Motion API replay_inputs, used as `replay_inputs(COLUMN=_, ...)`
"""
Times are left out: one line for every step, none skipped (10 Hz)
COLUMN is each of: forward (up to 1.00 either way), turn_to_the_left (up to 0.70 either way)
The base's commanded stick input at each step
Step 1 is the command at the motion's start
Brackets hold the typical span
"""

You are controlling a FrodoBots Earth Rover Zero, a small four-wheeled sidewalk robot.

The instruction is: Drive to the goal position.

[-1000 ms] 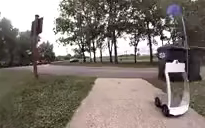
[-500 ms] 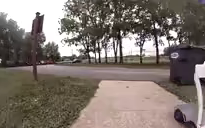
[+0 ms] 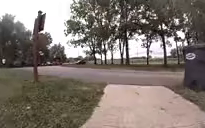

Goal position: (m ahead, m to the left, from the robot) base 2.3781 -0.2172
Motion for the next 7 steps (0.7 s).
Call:
replay_inputs(forward=0.70, turn_to_the_left=0.14)
replay_inputs(forward=0.65, turn_to_the_left=0.18)
replay_inputs(forward=0.19, turn_to_the_left=0.55)
replay_inputs(forward=0.00, turn_to_the_left=0.70)
replay_inputs(forward=0.00, turn_to_the_left=0.70)
replay_inputs(forward=0.00, turn_to_the_left=0.70)
replay_inputs(forward=0.00, turn_to_the_left=0.70)
